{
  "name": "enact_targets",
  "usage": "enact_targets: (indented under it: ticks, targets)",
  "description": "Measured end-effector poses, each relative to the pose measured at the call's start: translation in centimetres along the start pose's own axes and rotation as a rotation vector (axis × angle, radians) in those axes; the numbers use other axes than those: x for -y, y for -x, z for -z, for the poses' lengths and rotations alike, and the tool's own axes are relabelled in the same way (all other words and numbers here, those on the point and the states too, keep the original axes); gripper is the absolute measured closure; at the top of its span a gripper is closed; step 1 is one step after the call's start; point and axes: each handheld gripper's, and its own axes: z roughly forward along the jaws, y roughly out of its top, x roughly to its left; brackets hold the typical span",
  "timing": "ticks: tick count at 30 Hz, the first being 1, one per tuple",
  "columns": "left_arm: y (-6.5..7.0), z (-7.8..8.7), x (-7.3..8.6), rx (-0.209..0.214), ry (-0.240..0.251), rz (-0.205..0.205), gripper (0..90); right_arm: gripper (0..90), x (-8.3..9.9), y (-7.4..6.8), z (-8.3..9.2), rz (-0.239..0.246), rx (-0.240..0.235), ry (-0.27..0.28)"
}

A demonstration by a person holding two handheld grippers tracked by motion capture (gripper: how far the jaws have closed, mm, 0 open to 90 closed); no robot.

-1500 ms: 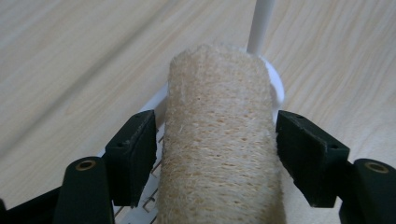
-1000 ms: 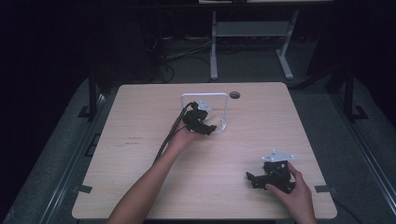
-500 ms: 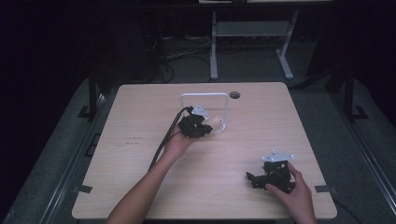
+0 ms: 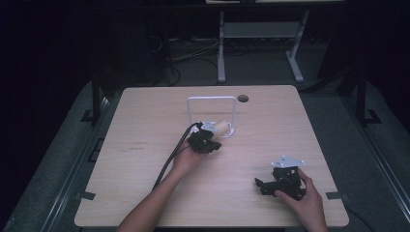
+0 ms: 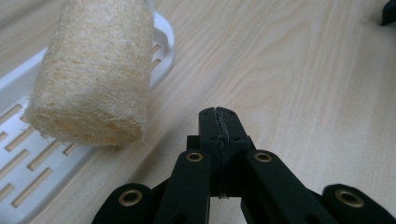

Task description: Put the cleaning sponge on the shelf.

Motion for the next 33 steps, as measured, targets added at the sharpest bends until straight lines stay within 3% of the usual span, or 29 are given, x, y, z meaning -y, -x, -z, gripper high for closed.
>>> enact_targets:
  ticks: [8, 17, 33]
  targets:
    - [-0.8, -0.5, 0.1, -0.028, -0.001, 0.022, 89.9, 1.0, 0.0, 0.0, 0.0, 0.000, 0.000, 0.000]
    - [-2.0, 0.1, 0.2, -0.070, 0.001, 0.044, 89.8, 1.0, 0.0, 0.0, 0.0, 0.000, 0.000, 0.000]
    - [-3.3, 1.0, 0.5, -0.135, -0.004, 0.045, 89.9, 0.9, 0.0, 0.0, 0.0, 0.000, 0.000, 0.000]
